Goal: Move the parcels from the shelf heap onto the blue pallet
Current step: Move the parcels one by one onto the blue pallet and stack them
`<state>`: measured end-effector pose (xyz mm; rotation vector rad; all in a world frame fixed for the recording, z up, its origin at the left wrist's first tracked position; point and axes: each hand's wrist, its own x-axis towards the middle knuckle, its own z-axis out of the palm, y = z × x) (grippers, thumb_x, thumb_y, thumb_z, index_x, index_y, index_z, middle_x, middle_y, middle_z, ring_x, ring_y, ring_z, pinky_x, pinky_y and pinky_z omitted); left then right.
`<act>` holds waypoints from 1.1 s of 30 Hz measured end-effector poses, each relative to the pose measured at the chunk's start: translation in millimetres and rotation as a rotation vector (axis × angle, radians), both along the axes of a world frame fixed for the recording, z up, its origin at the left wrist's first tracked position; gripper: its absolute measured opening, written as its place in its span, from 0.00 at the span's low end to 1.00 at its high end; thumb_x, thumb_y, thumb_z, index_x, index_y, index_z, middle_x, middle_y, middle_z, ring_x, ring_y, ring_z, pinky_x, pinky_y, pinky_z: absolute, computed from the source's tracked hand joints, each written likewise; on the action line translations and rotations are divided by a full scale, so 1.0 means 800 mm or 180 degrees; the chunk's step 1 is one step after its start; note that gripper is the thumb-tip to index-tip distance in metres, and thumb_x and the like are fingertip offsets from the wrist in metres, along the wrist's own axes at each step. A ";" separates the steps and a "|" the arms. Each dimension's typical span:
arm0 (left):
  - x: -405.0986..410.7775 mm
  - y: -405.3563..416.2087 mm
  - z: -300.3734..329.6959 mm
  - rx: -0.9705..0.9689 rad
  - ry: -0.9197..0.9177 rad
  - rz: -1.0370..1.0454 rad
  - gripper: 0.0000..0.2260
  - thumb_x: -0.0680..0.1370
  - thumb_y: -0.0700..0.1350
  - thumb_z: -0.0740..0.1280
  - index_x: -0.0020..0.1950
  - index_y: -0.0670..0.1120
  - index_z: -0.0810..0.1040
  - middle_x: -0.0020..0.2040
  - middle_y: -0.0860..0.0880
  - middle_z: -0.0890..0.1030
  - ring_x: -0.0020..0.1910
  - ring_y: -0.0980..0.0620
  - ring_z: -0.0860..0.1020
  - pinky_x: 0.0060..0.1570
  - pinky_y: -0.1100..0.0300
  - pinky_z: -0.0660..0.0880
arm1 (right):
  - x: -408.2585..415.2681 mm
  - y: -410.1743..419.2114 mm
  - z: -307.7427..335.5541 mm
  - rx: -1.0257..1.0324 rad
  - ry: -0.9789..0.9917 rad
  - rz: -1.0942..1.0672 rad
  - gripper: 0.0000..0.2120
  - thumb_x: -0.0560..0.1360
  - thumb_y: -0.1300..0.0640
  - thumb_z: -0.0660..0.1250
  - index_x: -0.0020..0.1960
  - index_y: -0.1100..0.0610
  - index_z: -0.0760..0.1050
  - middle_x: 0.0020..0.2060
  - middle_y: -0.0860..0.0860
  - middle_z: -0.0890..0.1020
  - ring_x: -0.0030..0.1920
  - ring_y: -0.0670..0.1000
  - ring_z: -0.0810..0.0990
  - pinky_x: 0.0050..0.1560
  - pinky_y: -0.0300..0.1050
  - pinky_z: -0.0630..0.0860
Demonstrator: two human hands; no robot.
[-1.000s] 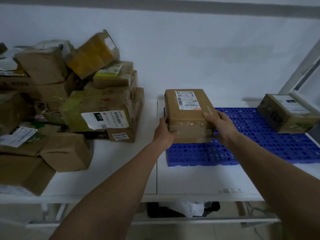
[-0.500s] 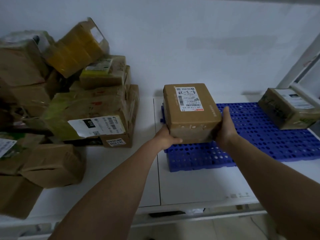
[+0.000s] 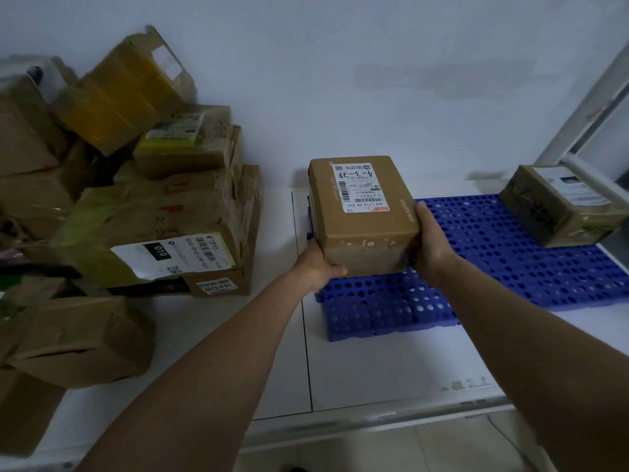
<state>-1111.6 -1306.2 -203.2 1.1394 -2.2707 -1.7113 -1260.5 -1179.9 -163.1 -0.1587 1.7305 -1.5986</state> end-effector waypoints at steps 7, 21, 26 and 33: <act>0.006 -0.002 0.012 -0.0218 -0.0283 -0.0186 0.36 0.70 0.42 0.77 0.73 0.46 0.62 0.66 0.47 0.74 0.65 0.48 0.72 0.65 0.55 0.70 | 0.003 0.000 0.008 0.0465 0.0517 -0.0205 0.30 0.76 0.33 0.55 0.68 0.52 0.70 0.63 0.53 0.77 0.63 0.55 0.74 0.66 0.57 0.69; 0.160 0.061 0.126 -0.2386 -0.1323 -0.0028 0.19 0.79 0.50 0.65 0.67 0.45 0.71 0.65 0.44 0.74 0.61 0.44 0.74 0.53 0.58 0.71 | 0.157 0.010 0.081 0.1549 0.4784 0.2398 0.20 0.77 0.51 0.63 0.65 0.58 0.69 0.64 0.58 0.72 0.63 0.61 0.69 0.60 0.53 0.69; 0.278 0.124 0.118 -0.2160 -0.1742 0.0503 0.20 0.79 0.50 0.64 0.70 0.46 0.70 0.67 0.46 0.72 0.63 0.46 0.73 0.60 0.58 0.72 | 0.242 0.040 0.062 0.1255 0.4487 0.3380 0.30 0.76 0.47 0.66 0.74 0.54 0.61 0.71 0.56 0.64 0.71 0.60 0.62 0.68 0.55 0.65; 0.418 0.182 0.142 -0.2119 -0.2309 0.1206 0.16 0.80 0.49 0.61 0.66 0.45 0.75 0.65 0.44 0.75 0.62 0.44 0.75 0.52 0.57 0.71 | 0.366 0.052 0.076 0.0837 0.4449 0.3975 0.35 0.76 0.45 0.66 0.76 0.54 0.55 0.75 0.56 0.58 0.75 0.58 0.56 0.72 0.52 0.59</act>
